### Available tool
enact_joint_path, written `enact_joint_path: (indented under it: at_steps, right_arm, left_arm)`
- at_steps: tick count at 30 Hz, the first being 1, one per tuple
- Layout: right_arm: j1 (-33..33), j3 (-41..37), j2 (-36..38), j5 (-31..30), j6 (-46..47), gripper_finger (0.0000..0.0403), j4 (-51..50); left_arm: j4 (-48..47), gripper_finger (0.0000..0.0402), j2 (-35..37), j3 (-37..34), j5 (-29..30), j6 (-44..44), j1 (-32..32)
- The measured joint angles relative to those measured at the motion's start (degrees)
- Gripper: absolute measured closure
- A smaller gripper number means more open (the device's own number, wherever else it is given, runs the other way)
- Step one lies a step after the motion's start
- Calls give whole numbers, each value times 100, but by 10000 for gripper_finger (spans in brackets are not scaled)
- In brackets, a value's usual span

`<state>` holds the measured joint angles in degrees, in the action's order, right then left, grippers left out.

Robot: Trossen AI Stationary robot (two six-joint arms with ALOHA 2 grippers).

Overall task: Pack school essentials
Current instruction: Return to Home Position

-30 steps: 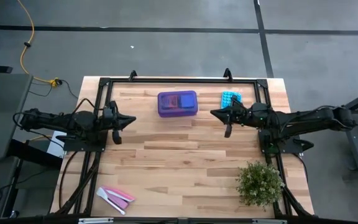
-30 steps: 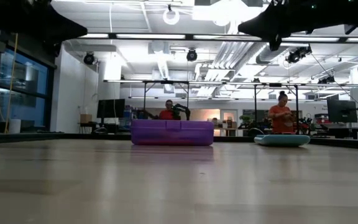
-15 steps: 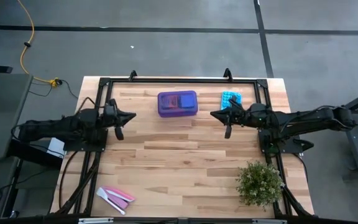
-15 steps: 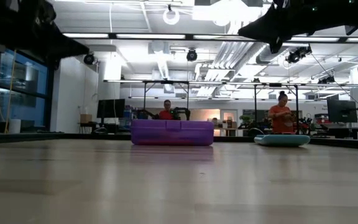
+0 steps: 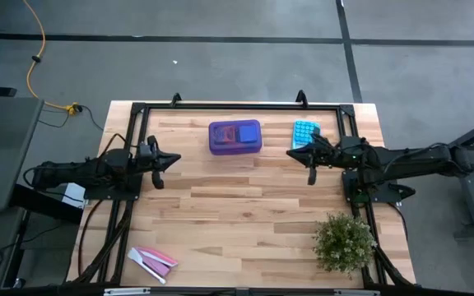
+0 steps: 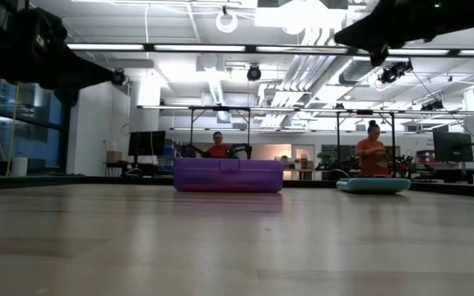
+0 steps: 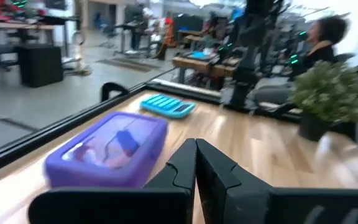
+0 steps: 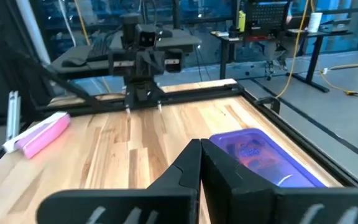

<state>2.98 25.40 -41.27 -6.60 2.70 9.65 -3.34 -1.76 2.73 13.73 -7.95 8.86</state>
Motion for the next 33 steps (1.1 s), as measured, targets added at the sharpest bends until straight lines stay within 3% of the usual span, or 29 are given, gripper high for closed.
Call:
enact_joint_path:
  at_steps: [4,18,25,33]
  right_arm:
    - [-17,-451,695,83,130,403,-138]
    - [-26,-2416,3563,23,281,403,270]
    - [-203,-2482,3818,-81,-120,403,-764]
    - [-203,-2482,3671,-69,792,403,-769]
  left_arm:
    - [533,402,-58,-212,-314,-37,-2]
    - [572,402,-264,-211,-275,-39,0]
    - [573,401,-264,-206,-270,-39,0]
    - [573,402,-196,-206,-253,-40,-34]
